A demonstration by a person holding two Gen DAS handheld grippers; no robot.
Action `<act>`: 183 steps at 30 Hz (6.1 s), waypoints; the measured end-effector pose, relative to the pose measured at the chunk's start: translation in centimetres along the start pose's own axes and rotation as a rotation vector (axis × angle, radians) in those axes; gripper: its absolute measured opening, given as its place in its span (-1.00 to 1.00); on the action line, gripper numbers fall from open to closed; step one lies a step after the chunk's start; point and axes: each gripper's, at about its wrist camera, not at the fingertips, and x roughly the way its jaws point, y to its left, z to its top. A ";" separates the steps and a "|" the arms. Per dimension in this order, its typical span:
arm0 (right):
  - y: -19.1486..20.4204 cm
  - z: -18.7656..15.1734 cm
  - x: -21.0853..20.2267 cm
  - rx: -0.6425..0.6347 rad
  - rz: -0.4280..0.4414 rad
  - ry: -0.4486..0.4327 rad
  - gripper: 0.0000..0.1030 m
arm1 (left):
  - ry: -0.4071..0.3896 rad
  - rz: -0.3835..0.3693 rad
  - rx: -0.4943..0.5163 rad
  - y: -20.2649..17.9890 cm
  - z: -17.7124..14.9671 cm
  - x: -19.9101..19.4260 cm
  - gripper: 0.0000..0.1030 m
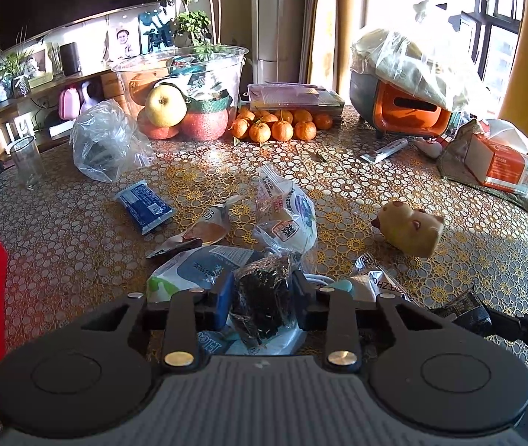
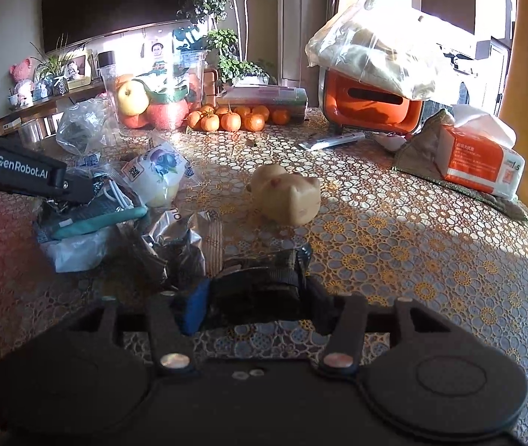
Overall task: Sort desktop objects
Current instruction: 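Grasp the black snack packet with the left tool while the right tool grasps a dark packet, then carry both held black packets over the red-and-white box, then open the left tool to drop its packet in the box while the right tool releases its packet, then move both open tools back to the items on the table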
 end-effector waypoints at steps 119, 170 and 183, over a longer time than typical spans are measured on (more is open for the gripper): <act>44.9 8.1 5.1 -0.698 0.623 0.381 0.04 | 0.461 0.239 -0.125 40.6 -4.6 -3.6 -0.37; 33.7 10.9 -7.4 -0.515 0.650 0.199 0.42 | 0.227 0.294 -0.180 32.4 -1.4 -15.6 0.28; 25.3 9.8 -12.3 -0.424 0.583 0.084 0.42 | 0.095 0.273 -0.113 24.8 -1.6 -19.1 0.28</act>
